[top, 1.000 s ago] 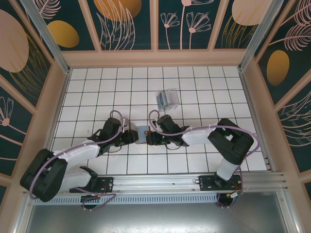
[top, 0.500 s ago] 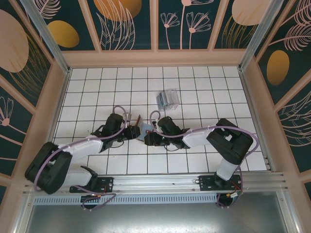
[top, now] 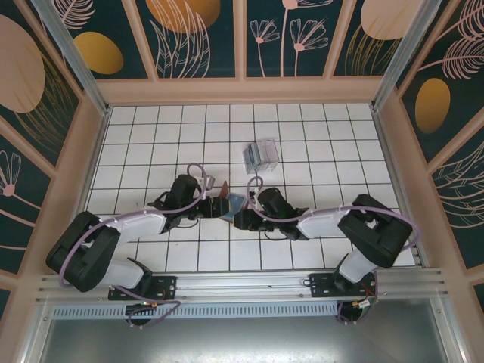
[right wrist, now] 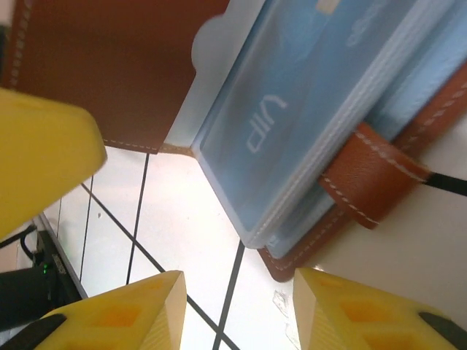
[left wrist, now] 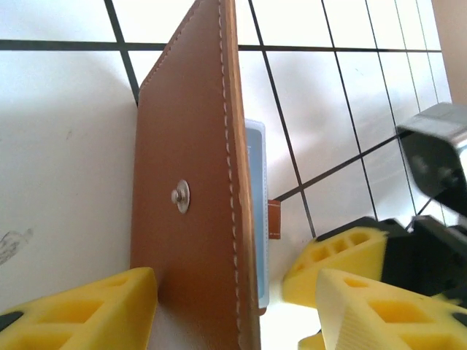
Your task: Put the credit cards into the card holder
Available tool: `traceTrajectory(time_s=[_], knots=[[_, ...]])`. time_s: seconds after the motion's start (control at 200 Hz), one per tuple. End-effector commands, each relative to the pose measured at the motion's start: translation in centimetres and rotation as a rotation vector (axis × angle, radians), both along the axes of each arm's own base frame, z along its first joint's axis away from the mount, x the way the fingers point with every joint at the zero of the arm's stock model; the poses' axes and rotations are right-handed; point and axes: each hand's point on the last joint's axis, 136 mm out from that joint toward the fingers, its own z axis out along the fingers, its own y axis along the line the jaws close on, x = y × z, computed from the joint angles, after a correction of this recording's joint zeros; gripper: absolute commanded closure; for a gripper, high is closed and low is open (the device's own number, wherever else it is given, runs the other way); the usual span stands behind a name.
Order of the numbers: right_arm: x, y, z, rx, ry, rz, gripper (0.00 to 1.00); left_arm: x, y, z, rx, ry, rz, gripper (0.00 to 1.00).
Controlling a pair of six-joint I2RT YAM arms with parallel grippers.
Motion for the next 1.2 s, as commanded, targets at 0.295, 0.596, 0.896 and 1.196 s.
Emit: traceTrajectory(time_s=[0.295,0.596,0.896,1.196], knots=[[3.6,-2.6,0.4,-0.13,-0.013,-0.161,0.47,0.6,-0.5,2.9,-0.03,-0.092,-0.016,0.42],[4.4,-3.0,-1.1,-0.386,-0.205,0.096,0.57,1.1,1.3,3.1,0.055,-0.134,0.052,0.41],[5.3,-2.3,-1.4,-0.502,-0.351,0.395,0.52,1.2,0.7,3.3,0.027,-0.132,0.034,0.43],[5.3,-1.5,-3.3,-0.511,-0.335,0.461,0.53,1.3,2.3,3.1,0.081,-0.142,0.099,0.64]])
